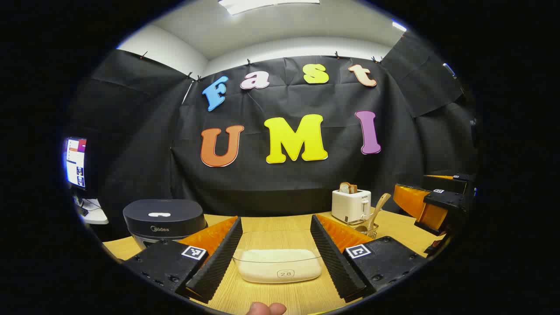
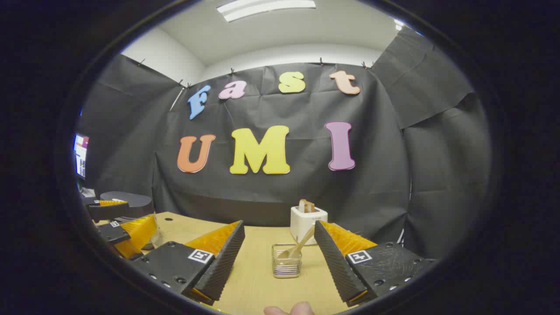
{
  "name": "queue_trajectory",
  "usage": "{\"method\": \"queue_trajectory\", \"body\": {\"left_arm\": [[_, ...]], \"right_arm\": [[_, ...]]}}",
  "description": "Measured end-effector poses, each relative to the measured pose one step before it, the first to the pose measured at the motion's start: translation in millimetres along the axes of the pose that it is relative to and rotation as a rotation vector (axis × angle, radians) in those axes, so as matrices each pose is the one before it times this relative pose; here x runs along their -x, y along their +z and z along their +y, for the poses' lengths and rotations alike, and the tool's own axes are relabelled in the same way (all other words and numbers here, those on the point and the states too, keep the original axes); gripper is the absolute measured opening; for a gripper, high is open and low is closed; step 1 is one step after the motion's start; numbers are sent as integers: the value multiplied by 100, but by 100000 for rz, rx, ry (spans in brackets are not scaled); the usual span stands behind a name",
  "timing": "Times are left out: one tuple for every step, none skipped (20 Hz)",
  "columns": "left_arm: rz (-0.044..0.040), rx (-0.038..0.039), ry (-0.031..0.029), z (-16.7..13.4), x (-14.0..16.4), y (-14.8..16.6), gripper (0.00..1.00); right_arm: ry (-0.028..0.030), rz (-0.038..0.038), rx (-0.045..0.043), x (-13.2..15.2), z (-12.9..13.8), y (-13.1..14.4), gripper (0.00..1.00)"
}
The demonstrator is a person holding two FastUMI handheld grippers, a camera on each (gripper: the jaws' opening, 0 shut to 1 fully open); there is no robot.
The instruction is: Close the left gripper, press the button to open the rice cooker; take a wooden spoon from the chopstick holder with the right hand, scoop a spoonful of rice and pour it into the rice cooker, then put the wooden spoon back into the chopstick holder.
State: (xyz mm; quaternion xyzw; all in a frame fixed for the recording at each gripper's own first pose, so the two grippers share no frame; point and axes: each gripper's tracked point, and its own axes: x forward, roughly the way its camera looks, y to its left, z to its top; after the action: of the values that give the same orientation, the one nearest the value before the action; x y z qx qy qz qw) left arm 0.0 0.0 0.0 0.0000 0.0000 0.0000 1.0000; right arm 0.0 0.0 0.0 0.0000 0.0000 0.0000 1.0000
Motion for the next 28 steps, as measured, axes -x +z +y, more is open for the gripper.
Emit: {"method": "queue_trajectory", "body": {"left_arm": [[49,126,153,117,-23,24,99],[142,33,-66,10,-10,5,99],[485,97,135,50,23,-120,99],[432,-58,381,49,-21,-36,99],[307,-95,326,49,-3,-55,99],[-40,100,195,4,12,-23,99],[325,87,605,92,12,-6,99],[452,46,334,42,72,-128,99],[-43,169,-474,-72,23,65,99],[-1,158,-261,-174,85,106,99],[-65,55,34,1,23,97,99],[-156,28,8,97,117,-29,99],[-22,200,-13,88,-36,11,99],[84,402,-70,-12,-18,102,99],[112,184,-23,11,13,21,99],[107,-103,163,119,5,-117,99],[136,-207,230,78,17,-3,99],[59,47,208,20,37,51,99],[-14,287,43,91,-4,63,99],[-45,363,93,16,-69,-2,99],[81,340,212,186,30,-48,99],[48,208,282,70,-51,-7,99],[-25,141,449,211,-84,9,99],[-7,61,1194,441,-21,52,99],[246,262,1827,591,-61,20,99],[454,478,2144,787,-149,-34,99],[324,501,2966,981,-140,40,99],[179,-315,4398,1337,-68,150,99]], "right_arm": [[-25,9,70,51,-47,43,95],[-38,-57,52,55,-69,35,95],[14,-59,-109,45,-46,61,95],[-33,294,-227,-26,-85,-114,95],[137,596,-284,-67,-24,-148,95],[262,529,-24,51,28,-258,95],[-82,490,78,1,-13,-1,95],[43,500,257,-75,-8,-140,95],[100,188,-8,-7,101,86,95],[348,34,-48,-60,71,35,95],[139,-63,-221,27,97,114,95],[125,3,-292,82,60,-68,95],[-22,141,-145,50,6,0,95],[-10,585,56,-31,5,-198,95],[270,627,115,-7,83,-107,95],[260,339,-62,-63,150,-107,95],[312,289,-187,-13,81,8,95],[204,287,-179,-37,70,-113,95],[252,358,-122,-26,46,-15,95],[185,407,-84,-100,54,-169,96],[-27,507,-133,-48,-42,-148,96],[-14,460,-110,-96,-115,-234,95],[244,587,19,-38,17,-167,94],[410,379,-17,-137,24,-195,94],[348,183,-46,-106,-33,-62,95],[931,394,-138,-242,57,-188,95],[1093,320,-578,-197,117,-111,95],[1193,564,-1038,-274,38,-237,95]]}}
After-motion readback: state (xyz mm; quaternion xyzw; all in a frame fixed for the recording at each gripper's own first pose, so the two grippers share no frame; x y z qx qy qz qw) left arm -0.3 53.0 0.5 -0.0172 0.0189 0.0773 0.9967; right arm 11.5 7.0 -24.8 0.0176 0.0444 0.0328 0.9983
